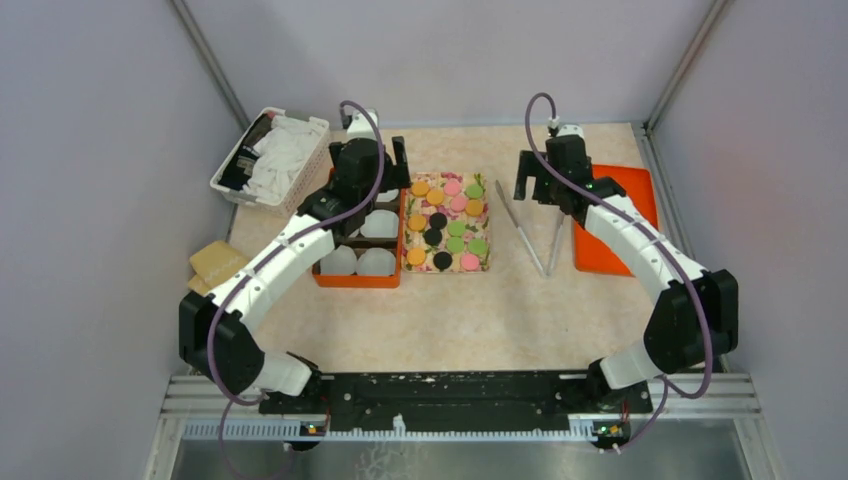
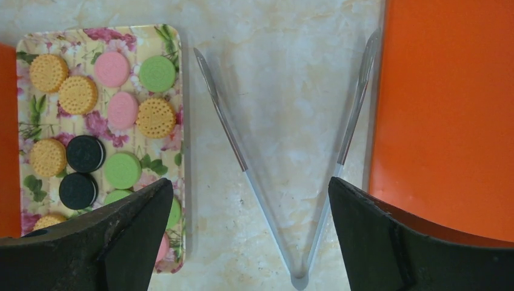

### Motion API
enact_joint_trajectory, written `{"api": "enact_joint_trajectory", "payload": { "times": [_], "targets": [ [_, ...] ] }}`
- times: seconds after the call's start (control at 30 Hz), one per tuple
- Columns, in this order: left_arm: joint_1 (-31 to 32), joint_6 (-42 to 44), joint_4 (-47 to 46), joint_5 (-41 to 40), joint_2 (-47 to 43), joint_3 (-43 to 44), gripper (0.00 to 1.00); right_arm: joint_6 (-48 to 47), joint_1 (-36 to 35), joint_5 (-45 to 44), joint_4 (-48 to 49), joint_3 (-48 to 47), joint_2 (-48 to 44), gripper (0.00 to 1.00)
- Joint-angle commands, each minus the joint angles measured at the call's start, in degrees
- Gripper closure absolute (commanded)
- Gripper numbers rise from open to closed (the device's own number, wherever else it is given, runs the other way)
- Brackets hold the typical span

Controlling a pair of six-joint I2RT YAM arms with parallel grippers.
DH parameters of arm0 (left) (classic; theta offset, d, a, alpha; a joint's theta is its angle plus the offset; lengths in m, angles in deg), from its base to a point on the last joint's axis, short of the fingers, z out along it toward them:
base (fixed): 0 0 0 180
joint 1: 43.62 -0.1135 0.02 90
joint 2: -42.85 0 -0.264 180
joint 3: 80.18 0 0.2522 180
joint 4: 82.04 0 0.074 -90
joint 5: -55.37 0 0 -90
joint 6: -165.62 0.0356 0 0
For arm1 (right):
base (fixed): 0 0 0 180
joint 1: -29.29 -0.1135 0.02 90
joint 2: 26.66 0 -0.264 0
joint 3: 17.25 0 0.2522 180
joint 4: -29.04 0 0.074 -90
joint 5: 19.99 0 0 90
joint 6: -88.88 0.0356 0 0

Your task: Pack the cookies

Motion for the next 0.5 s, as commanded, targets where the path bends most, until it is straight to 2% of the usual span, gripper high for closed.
{"api": "enact_joint_trajectory", "payload": {
  "times": [0.0,0.2,0.47],
  "targets": [
    [-0.3,-1.0,-1.7,-0.5,-2.0,0.1,0.02,-0.9,-0.6,-0.8,1.2,-1.1,0.6,0.01],
    [-0.4,-3.2,-1.1,1.5,-4.1,-2.8,0.01,-2.6,-0.6,0.7,1.6,0.7,-0.2,0.01],
    [-0.3,-9.8,-1.7,7.2,-7.2,-13.5,0.02,-0.6,-0.5,4.6,3.3,9.7,-1.9,0.01]
  ]
}}
